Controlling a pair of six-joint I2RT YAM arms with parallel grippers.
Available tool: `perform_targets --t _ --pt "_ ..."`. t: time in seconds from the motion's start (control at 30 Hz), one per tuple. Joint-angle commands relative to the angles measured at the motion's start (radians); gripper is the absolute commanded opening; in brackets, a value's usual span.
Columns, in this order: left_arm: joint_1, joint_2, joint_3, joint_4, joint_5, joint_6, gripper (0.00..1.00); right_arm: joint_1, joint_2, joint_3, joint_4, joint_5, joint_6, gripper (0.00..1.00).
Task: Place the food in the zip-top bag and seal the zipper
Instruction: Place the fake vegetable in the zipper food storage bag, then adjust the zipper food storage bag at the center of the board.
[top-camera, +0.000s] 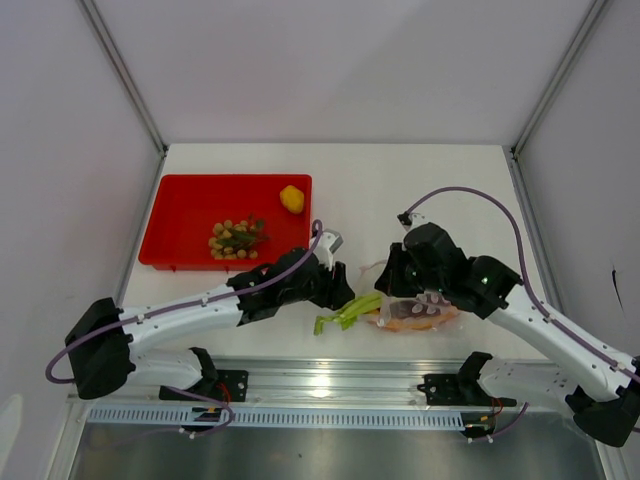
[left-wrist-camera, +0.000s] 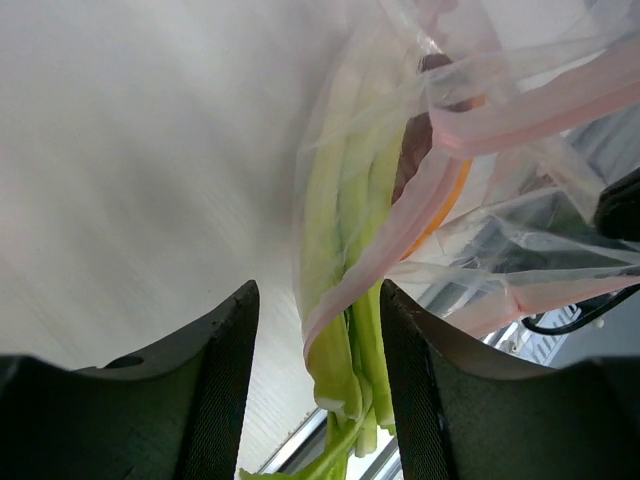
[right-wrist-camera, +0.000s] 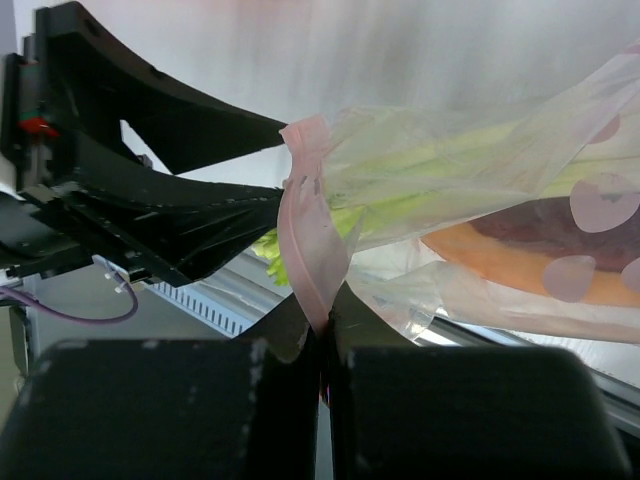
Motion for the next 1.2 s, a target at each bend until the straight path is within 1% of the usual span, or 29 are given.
perform_targets --t 0.0,0.13,0.23,0.27,0.3,0.33,0.37,0.43,0.47,0.5,0.57,0.6,0.63,0.67,0.7,0.77,0.8,0.87,0.93,1.13,1.17 --pt "-0.003 0.010 0.004 0.055 0.054 0.041 0.54 -0.011 -0.033 0.049 0.024 -0.033 0.013 0.00" --pt "-0.003 0.039 0.015 0.018 0.042 0.024 0.53 -0.025 -0.038 0.051 0.030 -0.073 0.013 0.00" --pt "-0.001 0.050 0.024 -0.017 0.042 0.004 0.30 -0.031 -0.041 0.052 0.027 -0.072 0.010 0.00" --pt "0.000 0.050 0.052 -0.032 0.047 0.001 0.18 -0.037 -0.042 0.054 0.021 -0.069 0.007 0.00" --pt "0.000 0.050 0.064 -0.075 0.054 -0.002 0.12 -0.043 -0.044 0.057 0.017 -0.066 0.005 0.00" --pt "0.000 0.051 0.123 -0.100 0.067 -0.005 0.06 -0.049 -0.047 0.058 0.003 -0.058 -0.004 0.00" --pt "0.000 0.053 0.145 -0.127 0.079 -0.007 0.00 -0.066 -0.049 0.068 -0.006 -0.053 -0.011 0.00" --pt "0.000 0.050 0.194 -0.201 0.133 -0.010 0.01 -0.095 -0.050 0.081 -0.037 -0.055 -0.037 0.00" --pt "0.000 0.042 0.273 -0.223 0.145 -0.013 0.00 -0.117 -0.050 0.103 -0.054 -0.056 -0.048 0.00" --pt "0.000 0.036 0.300 -0.242 0.171 -0.015 0.01 -0.164 -0.049 0.117 -0.068 -0.061 -0.059 0.00" --pt "0.003 0.028 0.407 -0.278 0.202 -0.013 0.01 -0.215 -0.049 0.149 -0.106 -0.087 -0.097 0.00" --pt "0.003 0.031 0.434 -0.298 0.228 -0.008 0.00 -0.265 -0.047 0.188 -0.118 -0.096 -0.113 0.00" --pt "0.006 0.039 0.505 -0.340 0.243 -0.007 0.01 -0.287 -0.041 0.215 -0.147 -0.111 -0.125 0.00" --pt "0.008 0.046 0.538 -0.365 0.258 -0.005 0.01 -0.308 -0.036 0.242 -0.164 -0.119 -0.154 0.00" --pt "0.009 0.072 0.635 -0.391 0.293 -0.004 0.00 -0.348 -0.029 0.308 -0.183 -0.124 -0.169 0.00" --pt "0.012 0.100 0.696 -0.459 0.330 -0.002 0.00 -0.382 -0.004 0.376 -0.235 -0.145 -0.197 0.00" --pt "0.012 0.120 0.763 -0.474 0.340 -0.002 0.01 -0.396 0.002 0.441 -0.259 -0.154 -0.203 0.00" --pt "0.012 0.126 0.785 -0.496 0.364 -0.005 0.01 -0.417 0.019 0.494 -0.278 -0.180 -0.211 0.00" --pt "0.012 0.125 0.790 -0.506 0.345 -0.004 0.00 -0.425 0.025 0.549 -0.301 -0.190 -0.214 0.00" --pt "0.017 0.082 0.753 -0.531 0.363 -0.005 0.01 -0.442 0.014 0.594 -0.332 -0.230 -0.215 0.00" --pt "0.019 0.079 0.753 -0.539 0.342 0.002 0.01 -0.445 0.011 0.595 -0.332 -0.234 -0.215 0.00"
